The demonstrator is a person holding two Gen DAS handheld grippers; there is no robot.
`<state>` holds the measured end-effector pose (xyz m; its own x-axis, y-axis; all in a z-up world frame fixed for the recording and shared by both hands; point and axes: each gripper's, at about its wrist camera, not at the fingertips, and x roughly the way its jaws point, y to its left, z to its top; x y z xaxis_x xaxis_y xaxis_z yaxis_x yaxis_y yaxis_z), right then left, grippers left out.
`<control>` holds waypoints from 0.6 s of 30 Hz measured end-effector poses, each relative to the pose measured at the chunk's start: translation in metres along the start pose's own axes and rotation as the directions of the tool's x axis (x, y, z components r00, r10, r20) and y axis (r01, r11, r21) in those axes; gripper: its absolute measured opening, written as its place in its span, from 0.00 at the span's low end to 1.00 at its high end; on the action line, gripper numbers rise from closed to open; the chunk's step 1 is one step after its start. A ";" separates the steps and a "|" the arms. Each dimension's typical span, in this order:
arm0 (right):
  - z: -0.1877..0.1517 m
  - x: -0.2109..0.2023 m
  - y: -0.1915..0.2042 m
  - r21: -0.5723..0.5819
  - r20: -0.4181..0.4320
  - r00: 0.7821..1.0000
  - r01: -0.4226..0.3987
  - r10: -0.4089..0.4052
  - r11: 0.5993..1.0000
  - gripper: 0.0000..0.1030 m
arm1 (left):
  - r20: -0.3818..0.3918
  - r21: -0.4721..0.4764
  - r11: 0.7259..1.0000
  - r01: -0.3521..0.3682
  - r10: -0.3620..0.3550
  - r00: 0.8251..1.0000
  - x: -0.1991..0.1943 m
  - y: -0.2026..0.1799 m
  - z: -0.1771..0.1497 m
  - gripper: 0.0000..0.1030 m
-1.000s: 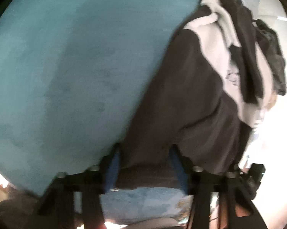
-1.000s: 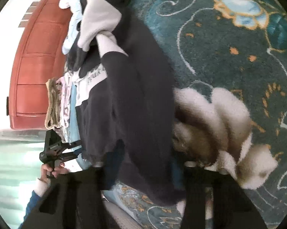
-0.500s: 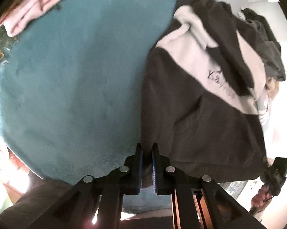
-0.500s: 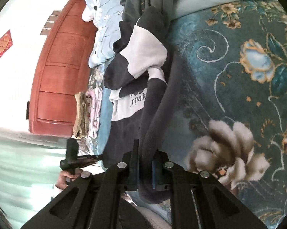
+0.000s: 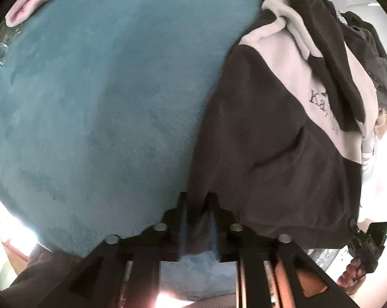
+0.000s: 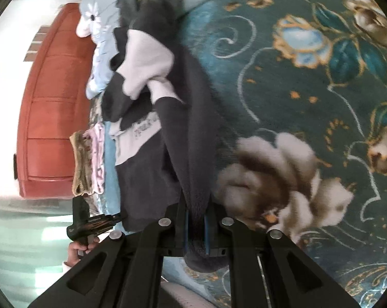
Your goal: Fold clothes
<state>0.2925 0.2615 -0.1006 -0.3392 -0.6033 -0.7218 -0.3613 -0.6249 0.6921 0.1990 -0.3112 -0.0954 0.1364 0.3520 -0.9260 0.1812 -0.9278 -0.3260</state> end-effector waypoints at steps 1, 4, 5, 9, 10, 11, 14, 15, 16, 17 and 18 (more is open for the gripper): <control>0.001 0.001 -0.001 0.002 -0.006 1.000 -0.002 0.002 1.000 0.09 | -0.013 -0.005 1.000 0.001 -0.001 1.000 0.003 0.001 0.000 0.45; 0.004 0.003 -0.001 -0.010 -0.017 1.000 -0.015 0.015 1.000 0.10 | -0.037 -0.008 1.000 0.029 -0.030 0.999 0.006 0.002 0.001 0.50; 0.004 0.004 0.000 -0.015 -0.021 0.999 -0.026 0.026 1.000 0.11 | -0.041 -0.004 0.999 0.040 -0.040 0.998 0.007 0.001 0.001 0.50; 0.004 0.009 0.000 -0.033 -0.039 0.999 -0.029 0.027 0.999 0.12 | -0.056 -0.024 0.997 0.078 -0.079 0.995 0.008 0.004 0.001 0.45; 0.004 0.011 -0.001 -0.035 -0.044 0.999 -0.024 0.022 0.999 0.13 | -0.059 -0.036 0.996 0.079 -0.081 0.995 0.008 0.006 0.001 0.38; 0.004 0.013 -0.004 -0.032 -0.050 0.999 -0.017 0.016 0.999 0.14 | -0.061 -0.046 0.996 0.080 -0.083 0.995 0.008 0.007 0.000 0.34; 0.002 0.018 -0.012 -0.012 -0.059 0.998 -0.005 0.004 1.000 0.24 | -0.079 -0.046 0.996 0.073 -0.076 0.994 0.007 0.007 -0.003 0.16; 0.001 0.020 -0.015 0.003 -0.061 0.998 -0.008 0.008 1.000 0.25 | -0.083 -0.038 0.997 0.066 -0.069 0.994 0.007 0.005 -0.004 0.11; 0.000 0.021 -0.017 0.016 -0.062 0.998 -0.012 0.013 1.000 0.25 | -0.081 -0.024 0.998 0.055 -0.057 0.995 0.004 0.001 -0.005 0.09; -0.001 0.021 -0.018 0.027 -0.063 0.998 -0.006 0.008 1.000 0.25 | -0.074 -0.010 0.999 0.045 -0.046 0.996 -0.001 -0.003 -0.006 0.08; -0.003 0.020 -0.018 0.029 -0.065 0.998 0.014 -0.012 0.999 0.21 | -0.066 0.004 0.999 0.038 -0.037 0.997 -0.006 -0.006 -0.007 0.08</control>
<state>0.2949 0.2588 -0.1277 -0.2780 -0.6267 -0.7280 -0.3910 -0.6184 0.6817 0.2037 -0.3066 -0.0860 0.1934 0.3939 -0.8986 0.1819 -0.9144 -0.3617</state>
